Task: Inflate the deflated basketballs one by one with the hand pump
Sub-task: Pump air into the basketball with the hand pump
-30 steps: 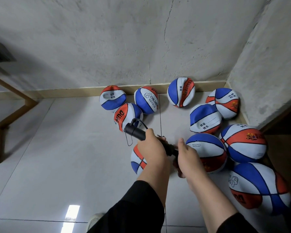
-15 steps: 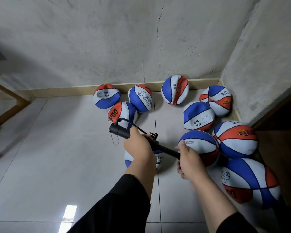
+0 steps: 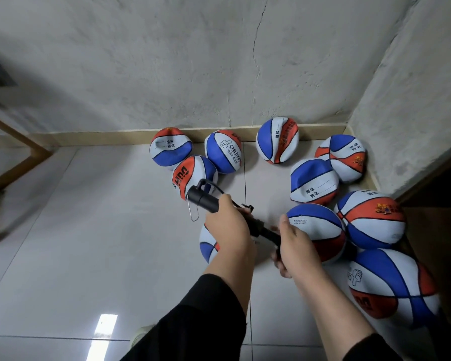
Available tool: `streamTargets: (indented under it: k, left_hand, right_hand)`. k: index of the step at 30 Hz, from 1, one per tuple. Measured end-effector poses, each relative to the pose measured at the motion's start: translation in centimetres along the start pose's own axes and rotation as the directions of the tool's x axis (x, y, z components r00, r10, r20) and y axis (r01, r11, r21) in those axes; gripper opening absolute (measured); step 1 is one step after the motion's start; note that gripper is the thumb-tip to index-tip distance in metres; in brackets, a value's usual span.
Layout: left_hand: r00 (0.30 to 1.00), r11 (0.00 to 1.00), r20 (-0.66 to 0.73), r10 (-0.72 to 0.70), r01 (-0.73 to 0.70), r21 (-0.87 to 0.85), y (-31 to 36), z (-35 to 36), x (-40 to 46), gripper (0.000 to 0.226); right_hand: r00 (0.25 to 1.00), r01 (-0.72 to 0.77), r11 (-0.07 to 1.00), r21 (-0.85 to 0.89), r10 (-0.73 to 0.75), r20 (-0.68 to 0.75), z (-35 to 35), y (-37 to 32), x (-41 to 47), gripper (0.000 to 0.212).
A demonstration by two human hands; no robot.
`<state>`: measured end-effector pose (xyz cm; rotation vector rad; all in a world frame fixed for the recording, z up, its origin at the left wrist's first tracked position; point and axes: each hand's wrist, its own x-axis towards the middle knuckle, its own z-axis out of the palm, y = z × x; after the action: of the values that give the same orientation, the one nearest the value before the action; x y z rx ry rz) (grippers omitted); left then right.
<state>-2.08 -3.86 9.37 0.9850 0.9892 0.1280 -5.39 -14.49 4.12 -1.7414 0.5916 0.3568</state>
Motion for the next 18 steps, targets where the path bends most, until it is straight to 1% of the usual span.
streamTargets:
  k: [2, 4, 6, 9, 12, 14, 16, 18]
  left_hand:
    - [0.999, 0.999, -0.040, 0.003, -0.004, -0.043, 0.8, -0.2, 0.6, 0.015]
    - [0.997, 0.999, -0.077, 0.019, -0.022, -0.033, 1.4, -0.5, 1.1, 0.015]
    - [0.997, 0.999, -0.071, 0.028, -0.030, -0.017, 1.5, -0.6, 1.2, 0.017]
    - [0.999, 1.000, -0.052, -0.004, 0.003, -0.014, 0.9, -0.1, 0.4, 0.018]
    - [0.998, 1.000, -0.065, -0.007, 0.008, 0.011, -0.4, 0.2, -0.6, 0.023]
    - [0.998, 1.000, -0.058, -0.003, 0.004, 0.013, -1.2, 0.4, -1.1, 0.030]
    - [0.997, 1.000, -0.083, 0.006, -0.004, 0.029, -1.8, 0.4, -1.6, 0.038]
    - [0.995, 0.999, -0.094, 0.022, -0.018, 0.042, -2.2, 0.5, -1.9, 0.041]
  right_hand:
    - [0.998, -0.061, 0.995, 0.083, 0.061, -0.003, -1.8, 0.5, -0.2, 0.047]
    - [0.996, -0.092, 0.991, 0.101, 0.093, -0.012, -3.2, 1.5, -0.1, 0.051]
    - [0.995, -0.093, 0.990, 0.103, 0.095, -0.016, -3.8, 1.9, -0.1, 0.054]
    - [0.994, -0.106, 0.987, 0.124, 0.110, -0.026, -3.2, 1.7, 0.0, 0.050]
    - [0.995, -0.094, 0.987, 0.127, 0.096, -0.012, -2.1, 1.2, -0.1, 0.047]
    - [0.996, -0.091, 0.991, 0.101, 0.091, 0.004, -1.3, 1.0, 0.0, 0.051]
    - [0.999, -0.052, 0.997, 0.049, 0.052, -0.011, -0.4, 0.9, 0.3, 0.055]
    - [1.000, 0.009, 1.000, -0.001, -0.009, -0.018, 0.3, 0.8, 0.6, 0.057]
